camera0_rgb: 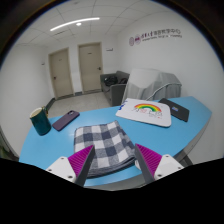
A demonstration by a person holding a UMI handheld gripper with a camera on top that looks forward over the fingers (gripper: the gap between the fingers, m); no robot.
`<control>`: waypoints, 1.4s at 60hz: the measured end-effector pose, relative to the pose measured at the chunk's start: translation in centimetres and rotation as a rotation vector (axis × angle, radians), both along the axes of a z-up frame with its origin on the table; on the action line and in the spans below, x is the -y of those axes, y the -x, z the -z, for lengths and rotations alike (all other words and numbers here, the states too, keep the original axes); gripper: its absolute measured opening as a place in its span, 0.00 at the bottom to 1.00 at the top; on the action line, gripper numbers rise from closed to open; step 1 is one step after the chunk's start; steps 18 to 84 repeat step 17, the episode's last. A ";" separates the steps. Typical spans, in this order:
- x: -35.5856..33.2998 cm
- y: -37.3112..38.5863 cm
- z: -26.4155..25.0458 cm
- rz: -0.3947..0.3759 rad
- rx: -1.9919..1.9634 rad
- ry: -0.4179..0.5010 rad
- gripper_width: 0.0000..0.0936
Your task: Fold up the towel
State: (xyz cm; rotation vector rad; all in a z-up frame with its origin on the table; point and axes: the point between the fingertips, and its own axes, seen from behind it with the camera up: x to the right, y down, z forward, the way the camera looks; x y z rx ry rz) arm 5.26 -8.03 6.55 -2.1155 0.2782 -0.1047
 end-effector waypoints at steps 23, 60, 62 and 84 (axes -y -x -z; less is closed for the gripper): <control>10.8 7.1 -6.7 0.040 -0.108 -0.049 0.89; 10.8 7.1 -6.7 0.040 -0.108 -0.049 0.89; 10.8 7.1 -6.7 0.040 -0.108 -0.049 0.89; 10.8 7.1 -6.7 0.040 -0.108 -0.049 0.89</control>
